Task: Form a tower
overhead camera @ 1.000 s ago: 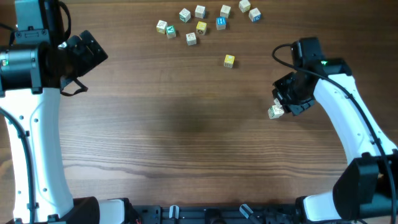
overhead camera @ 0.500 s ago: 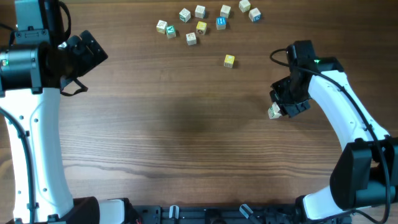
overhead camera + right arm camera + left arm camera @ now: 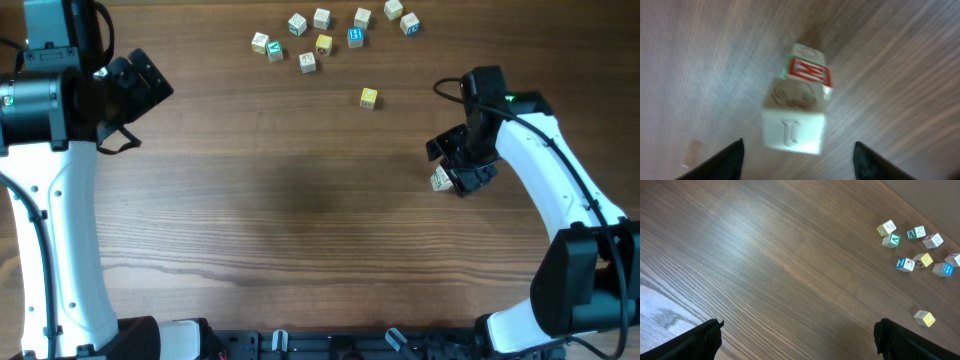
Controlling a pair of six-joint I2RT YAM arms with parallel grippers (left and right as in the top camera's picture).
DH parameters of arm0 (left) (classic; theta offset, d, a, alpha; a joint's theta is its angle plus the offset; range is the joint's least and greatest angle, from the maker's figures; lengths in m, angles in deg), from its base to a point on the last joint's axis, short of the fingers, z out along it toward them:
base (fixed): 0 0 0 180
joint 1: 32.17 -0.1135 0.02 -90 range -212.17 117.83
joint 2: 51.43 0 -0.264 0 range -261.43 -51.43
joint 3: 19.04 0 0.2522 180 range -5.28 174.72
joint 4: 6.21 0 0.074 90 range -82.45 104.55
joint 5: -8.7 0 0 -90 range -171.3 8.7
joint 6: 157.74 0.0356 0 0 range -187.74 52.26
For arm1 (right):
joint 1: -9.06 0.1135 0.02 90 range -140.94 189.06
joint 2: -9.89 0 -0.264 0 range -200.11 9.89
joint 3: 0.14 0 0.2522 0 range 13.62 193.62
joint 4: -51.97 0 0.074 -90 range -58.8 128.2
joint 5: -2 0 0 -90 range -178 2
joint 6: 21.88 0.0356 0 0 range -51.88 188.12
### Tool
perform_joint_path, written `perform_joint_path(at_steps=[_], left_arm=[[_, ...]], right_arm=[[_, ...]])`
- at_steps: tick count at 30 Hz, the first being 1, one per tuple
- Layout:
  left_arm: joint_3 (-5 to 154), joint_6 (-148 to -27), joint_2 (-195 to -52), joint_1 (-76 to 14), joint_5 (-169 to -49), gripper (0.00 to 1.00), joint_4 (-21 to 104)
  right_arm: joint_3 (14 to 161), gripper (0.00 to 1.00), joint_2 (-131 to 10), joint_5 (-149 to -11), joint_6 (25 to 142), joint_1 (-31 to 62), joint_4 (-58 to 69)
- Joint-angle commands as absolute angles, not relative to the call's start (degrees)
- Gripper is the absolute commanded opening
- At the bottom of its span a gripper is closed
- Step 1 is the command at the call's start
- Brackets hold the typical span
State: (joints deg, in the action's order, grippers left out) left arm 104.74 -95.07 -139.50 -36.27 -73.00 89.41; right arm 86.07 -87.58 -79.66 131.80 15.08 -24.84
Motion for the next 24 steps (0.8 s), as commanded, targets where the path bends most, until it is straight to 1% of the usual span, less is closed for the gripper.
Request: perform_joint_path(at_steps=[1,2,4,5,6,8,11,15,24], left_arm=[[104.4,-95.2,-139.4,-36.5,-72.4,1.0,89.3],[104.4,-95.2,-139.4,-36.5,-72.5,1.0,89.3],[104.4,-95.2,-139.4,-36.5,-72.5,1.0,89.3],[104.4,-95.2,-139.4,-36.5,-72.5,1.0,89.3],[104.4,-95.2,-139.4,-36.5,-72.5,1.0,89.3],[104.4,-95.2,-139.4,-36.5,-72.5,1.0,89.3],[104.4,-95.2,-139.4,-36.5,-72.4,1.0,89.3],[104.4,-95.2,-139.4,-36.5,-72.4,1.0,89.3],[104.4,-95.2,-139.4,-36.5,-72.5,1.0,89.3]], right_arm=[[91.9,0.75,-86.9,-78.9,120.3,15.2,-27.8],[93.3,0.86,-86.2,-78.8,113.0,15.2,-28.2],[94.1,0.99,-85.5,-78.9,95.7,15.2,-28.3],[94.0,1.0,-85.5,-79.2,88.0,15.2,-28.5],[93.5,1.0,-85.6,-80.7,83.2,15.2,-27.9],[92.3,1.0,-85.9,-83.1,78.3,15.2,-25.5],[90.0,1.0,-87.3,-85.4,74.4,15.2,-23.5],[89.2,1.0,-90.1,-84.1,66.6,15.3,-21.7],[89.1,1.0,-98.1,-84.0,66.7,16.6,-22.4]])
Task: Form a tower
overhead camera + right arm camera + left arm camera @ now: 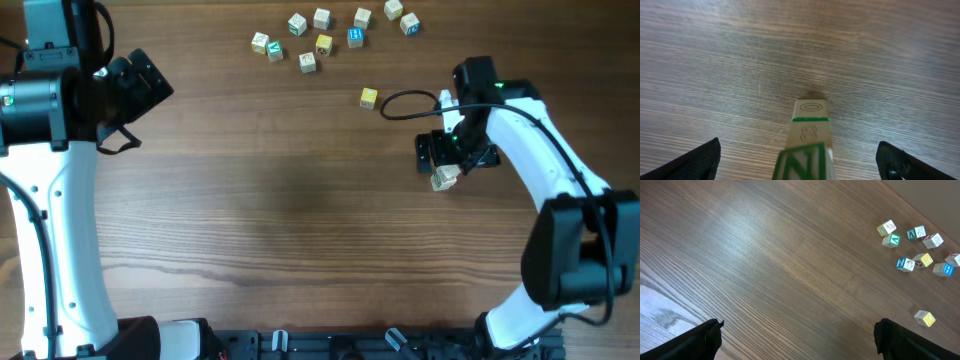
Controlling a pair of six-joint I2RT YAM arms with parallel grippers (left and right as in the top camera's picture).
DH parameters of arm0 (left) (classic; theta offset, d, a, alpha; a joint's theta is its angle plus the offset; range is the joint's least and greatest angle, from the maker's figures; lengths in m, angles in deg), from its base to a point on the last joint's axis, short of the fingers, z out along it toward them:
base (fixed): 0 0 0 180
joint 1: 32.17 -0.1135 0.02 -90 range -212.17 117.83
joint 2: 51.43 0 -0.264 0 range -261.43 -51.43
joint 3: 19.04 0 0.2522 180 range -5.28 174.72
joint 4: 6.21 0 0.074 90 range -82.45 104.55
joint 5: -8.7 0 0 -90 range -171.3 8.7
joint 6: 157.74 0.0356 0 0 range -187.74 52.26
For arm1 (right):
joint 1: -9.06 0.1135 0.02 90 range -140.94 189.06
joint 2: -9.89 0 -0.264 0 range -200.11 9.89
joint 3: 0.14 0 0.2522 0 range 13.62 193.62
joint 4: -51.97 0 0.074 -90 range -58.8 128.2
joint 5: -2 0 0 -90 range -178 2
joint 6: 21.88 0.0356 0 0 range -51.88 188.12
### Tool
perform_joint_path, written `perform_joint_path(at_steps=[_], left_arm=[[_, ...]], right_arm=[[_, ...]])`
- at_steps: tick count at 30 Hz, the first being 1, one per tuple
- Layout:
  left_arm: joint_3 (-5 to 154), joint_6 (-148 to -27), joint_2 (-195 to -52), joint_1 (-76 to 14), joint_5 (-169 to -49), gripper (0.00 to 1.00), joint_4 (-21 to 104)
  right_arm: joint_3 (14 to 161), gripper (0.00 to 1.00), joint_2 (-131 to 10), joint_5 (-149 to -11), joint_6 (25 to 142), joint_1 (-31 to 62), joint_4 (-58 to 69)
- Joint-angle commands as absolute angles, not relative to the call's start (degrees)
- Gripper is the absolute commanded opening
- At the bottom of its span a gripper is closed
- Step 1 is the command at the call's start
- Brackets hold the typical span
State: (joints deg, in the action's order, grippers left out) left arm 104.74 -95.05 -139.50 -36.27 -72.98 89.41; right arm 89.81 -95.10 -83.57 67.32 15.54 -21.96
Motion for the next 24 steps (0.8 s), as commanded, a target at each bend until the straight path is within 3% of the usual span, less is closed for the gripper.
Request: perform_joint_path(at_steps=[1,5,10,24], left_arm=[[104.4,-95.2,-139.4,-36.5,-72.5,1.0,89.3],[104.4,-95.2,-139.4,-36.5,-72.5,1.0,89.3],[104.4,-95.2,-139.4,-36.5,-72.5,1.0,89.3],[104.4,-95.2,-139.4,-36.5,-72.5,1.0,89.3]], right_arm=[[89.1,0.99,-98.7,-83.9,66.8,17.1,-22.6],[89.0,0.99,-99.7,-88.2,69.2,18.3,-22.9],[89.0,0.88,-100.4,-88.2,69.6,18.3,-23.0],[86.5,0.79,-100.4,-88.4,70.2,18.3,-20.4]])
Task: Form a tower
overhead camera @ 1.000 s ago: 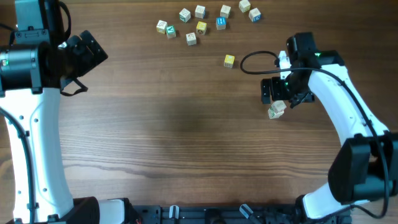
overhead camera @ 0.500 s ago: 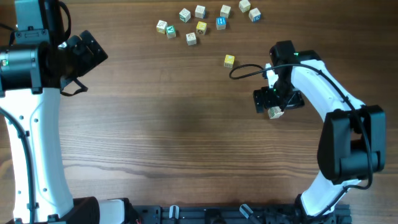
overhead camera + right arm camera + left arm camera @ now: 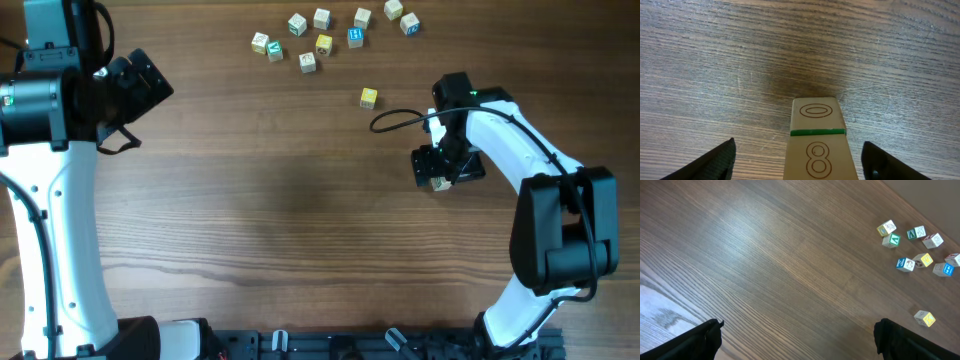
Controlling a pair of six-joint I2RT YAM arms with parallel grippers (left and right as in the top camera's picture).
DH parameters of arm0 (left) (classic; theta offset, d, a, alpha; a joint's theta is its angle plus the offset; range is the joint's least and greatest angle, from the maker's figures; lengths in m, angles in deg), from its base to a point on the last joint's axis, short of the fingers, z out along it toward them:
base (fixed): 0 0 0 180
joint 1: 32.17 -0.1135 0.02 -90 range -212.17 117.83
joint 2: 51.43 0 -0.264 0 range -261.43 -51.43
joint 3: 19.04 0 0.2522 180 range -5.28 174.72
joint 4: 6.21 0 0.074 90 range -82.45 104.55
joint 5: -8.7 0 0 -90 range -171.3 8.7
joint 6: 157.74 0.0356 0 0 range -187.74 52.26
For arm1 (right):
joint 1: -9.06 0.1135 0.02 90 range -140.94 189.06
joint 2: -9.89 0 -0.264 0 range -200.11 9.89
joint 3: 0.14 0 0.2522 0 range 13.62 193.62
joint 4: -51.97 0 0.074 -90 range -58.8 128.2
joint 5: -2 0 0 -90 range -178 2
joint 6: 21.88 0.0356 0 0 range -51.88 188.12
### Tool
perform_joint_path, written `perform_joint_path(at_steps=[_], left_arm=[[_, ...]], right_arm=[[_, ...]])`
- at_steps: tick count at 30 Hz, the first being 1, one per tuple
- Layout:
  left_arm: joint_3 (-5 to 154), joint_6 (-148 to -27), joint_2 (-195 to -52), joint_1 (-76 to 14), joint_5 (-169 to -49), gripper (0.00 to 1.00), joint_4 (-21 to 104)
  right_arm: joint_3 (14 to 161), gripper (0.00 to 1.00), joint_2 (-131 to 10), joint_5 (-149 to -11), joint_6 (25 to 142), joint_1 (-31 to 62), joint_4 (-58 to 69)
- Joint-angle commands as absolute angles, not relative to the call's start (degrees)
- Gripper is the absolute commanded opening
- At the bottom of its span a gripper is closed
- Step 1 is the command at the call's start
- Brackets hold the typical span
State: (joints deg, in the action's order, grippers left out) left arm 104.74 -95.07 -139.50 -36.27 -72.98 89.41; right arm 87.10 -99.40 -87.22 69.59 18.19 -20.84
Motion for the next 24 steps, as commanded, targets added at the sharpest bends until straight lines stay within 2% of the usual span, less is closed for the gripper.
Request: perform_joint_path(at_steps=[1,11,14,18,24], left_arm=[[104.4,-95.2,-139.4,-36.5,-72.5,1.0,89.3],[104.4,-95.2,-139.4,-36.5,-72.5,1.0,89.3],[104.4,-95.2,-139.4,-36.5,-72.4,1.0,89.3],[104.4,-95.2,-139.4,-36.5,-72.4,1.0,89.3],[104.4,-95.2,-139.4,-36.5,-72.5,1.0,89.3]], right_arm=[[86.1,0.79,-100.4,-88.4,70.2,18.3,-19.8],[85.6,0.57,-100.4,-88.7,70.2,18.3,-19.5],[85.6,0.54,-100.4,-88.7,70.2,18.3,-19.5],[85.6,0.44,-100.4,-88.7,70.9,18.3,-19.6],[85.6,0.38,-100.4,-89.5,71.8,18.3,-19.7]])
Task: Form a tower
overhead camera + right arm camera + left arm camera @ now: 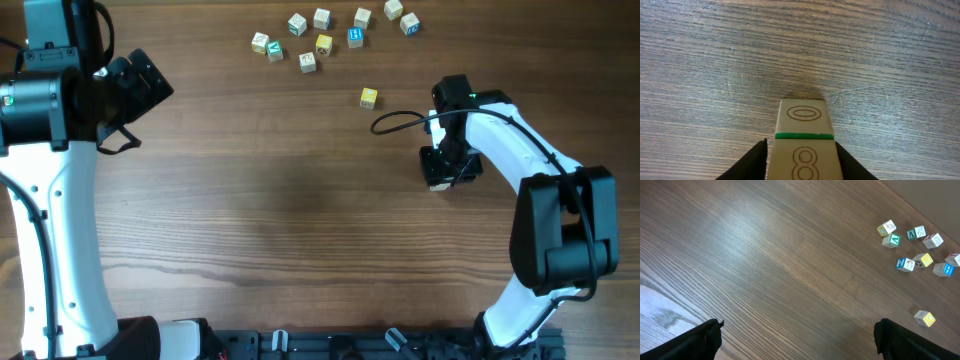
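Note:
In the right wrist view a pale wooden block marked 8 (801,162) appears to stand on a block marked 0 (801,114), with a green line between them. My right gripper (801,159) is shut on the 8 block, its black fingers (756,162) pressed against both sides. From overhead the right gripper (440,168) covers this small stack at the table's right. My left gripper (800,340) is open and holds nothing, raised at the far left (140,85).
A lone yellow block (369,97) lies up and left of the right gripper. Several more letter blocks (322,44) are scattered along the far edge, also in the left wrist view as letter blocks (915,260). The right arm's cable (400,118) loops beside the yellow block.
The right gripper's fingers stood wide apart on either side of the 8 block; now they are closed against its sides. The left arm has not moved.
The right gripper was first open above the two stacked blocks, seen blurred. Then it was lower and facing the stack's side, still open, then closer with the 8 and 0 faces between its spread fingers. Now it is shut on the 8 block.

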Controlling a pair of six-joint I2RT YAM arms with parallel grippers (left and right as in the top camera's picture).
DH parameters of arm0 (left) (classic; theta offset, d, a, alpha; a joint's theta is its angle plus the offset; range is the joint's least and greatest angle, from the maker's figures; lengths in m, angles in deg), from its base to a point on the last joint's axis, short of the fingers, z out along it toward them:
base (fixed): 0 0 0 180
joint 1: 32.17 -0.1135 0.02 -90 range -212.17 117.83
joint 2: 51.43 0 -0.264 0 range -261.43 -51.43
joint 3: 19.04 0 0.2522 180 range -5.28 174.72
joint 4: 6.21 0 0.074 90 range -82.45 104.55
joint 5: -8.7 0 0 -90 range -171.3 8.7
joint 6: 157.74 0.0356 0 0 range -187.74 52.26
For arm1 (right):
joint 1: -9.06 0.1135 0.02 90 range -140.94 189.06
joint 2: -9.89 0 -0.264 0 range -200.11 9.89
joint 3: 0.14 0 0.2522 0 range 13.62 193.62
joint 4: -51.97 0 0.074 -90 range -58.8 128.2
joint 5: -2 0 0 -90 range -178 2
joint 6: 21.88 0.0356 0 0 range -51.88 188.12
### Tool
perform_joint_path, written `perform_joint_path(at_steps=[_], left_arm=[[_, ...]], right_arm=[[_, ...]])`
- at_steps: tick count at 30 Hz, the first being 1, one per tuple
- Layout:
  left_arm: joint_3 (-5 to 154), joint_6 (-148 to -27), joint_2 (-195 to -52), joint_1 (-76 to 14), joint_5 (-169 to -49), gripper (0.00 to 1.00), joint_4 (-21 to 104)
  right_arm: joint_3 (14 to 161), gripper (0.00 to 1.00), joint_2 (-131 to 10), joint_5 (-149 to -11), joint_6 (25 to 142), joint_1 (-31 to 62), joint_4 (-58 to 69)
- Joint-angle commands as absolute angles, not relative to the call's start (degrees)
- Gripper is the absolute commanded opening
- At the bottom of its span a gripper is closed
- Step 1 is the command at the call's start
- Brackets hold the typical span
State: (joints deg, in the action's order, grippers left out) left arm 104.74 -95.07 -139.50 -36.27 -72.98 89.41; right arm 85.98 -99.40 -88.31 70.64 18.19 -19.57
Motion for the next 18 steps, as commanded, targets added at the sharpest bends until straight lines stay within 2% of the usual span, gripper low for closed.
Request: perform_joint_path(at_steps=[1,7,9,18], left_arm=[[104.4,-95.2,-139.4,-36.5,-72.5,1.0,89.3],[104.4,-95.2,-139.4,-36.5,-72.4,1.0,89.3],[104.4,-95.2,-139.4,-36.5,-72.4,1.0,89.3],[104.4,-95.2,-139.4,-36.5,-72.5,1.0,89.3]], right_arm=[[85.6,0.36,-100.4,-89.5,71.9,18.3,-19.7],[85.6,0.25,-100.4,-89.5,72.2,18.3,-19.6],[85.6,0.17,-100.4,-89.5,72.2,18.3,-19.6],[85.6,0.13,-100.4,-89.5,74.6,18.3,-19.6]])
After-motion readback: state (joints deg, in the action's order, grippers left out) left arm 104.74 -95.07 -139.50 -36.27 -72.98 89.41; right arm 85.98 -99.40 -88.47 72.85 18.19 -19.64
